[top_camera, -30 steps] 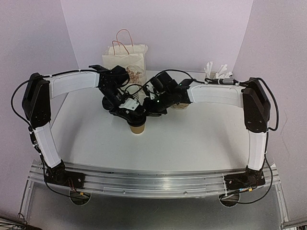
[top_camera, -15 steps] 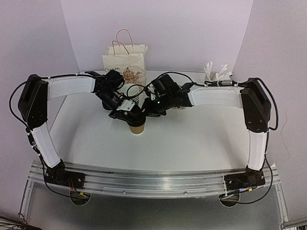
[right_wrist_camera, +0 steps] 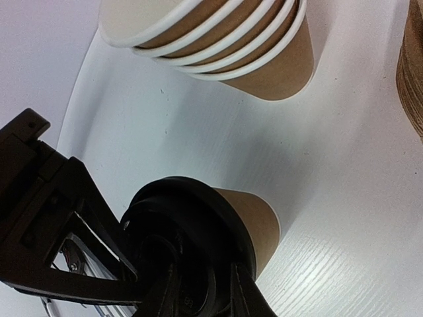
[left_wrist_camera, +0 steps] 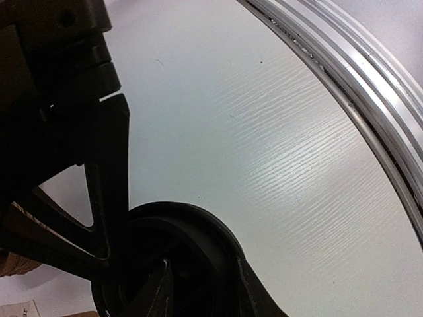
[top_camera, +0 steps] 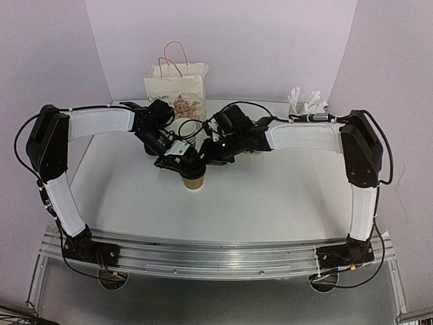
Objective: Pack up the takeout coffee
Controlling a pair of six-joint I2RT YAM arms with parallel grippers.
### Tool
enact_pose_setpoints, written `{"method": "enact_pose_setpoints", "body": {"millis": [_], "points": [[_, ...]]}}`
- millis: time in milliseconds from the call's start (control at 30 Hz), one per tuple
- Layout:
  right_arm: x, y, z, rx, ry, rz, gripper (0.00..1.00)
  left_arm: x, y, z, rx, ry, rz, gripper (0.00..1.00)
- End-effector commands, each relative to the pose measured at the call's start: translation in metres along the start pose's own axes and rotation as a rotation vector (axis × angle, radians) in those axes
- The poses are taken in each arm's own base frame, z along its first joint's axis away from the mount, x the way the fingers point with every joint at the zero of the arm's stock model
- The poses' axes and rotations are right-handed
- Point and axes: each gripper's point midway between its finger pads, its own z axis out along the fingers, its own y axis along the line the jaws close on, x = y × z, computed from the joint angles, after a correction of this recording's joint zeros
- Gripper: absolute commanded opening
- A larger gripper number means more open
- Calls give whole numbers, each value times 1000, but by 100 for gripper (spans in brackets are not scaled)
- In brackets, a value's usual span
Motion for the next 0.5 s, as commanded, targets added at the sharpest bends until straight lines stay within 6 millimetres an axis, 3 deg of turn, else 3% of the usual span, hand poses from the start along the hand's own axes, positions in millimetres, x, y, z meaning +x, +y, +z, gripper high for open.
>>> {"method": "enact_pose_setpoints", "body": {"millis": [0,200,467], "points": [[35,-31,6,140,144,-9,26,18,-8,-4,52,124,-161,38],[16,-14,1,107,102,-30,26,-2,13,-17,-21,82,-132,41],[7,-4,-3,87,81,-32,28,-40,18,-42,-53,-4,-82,45]]}}
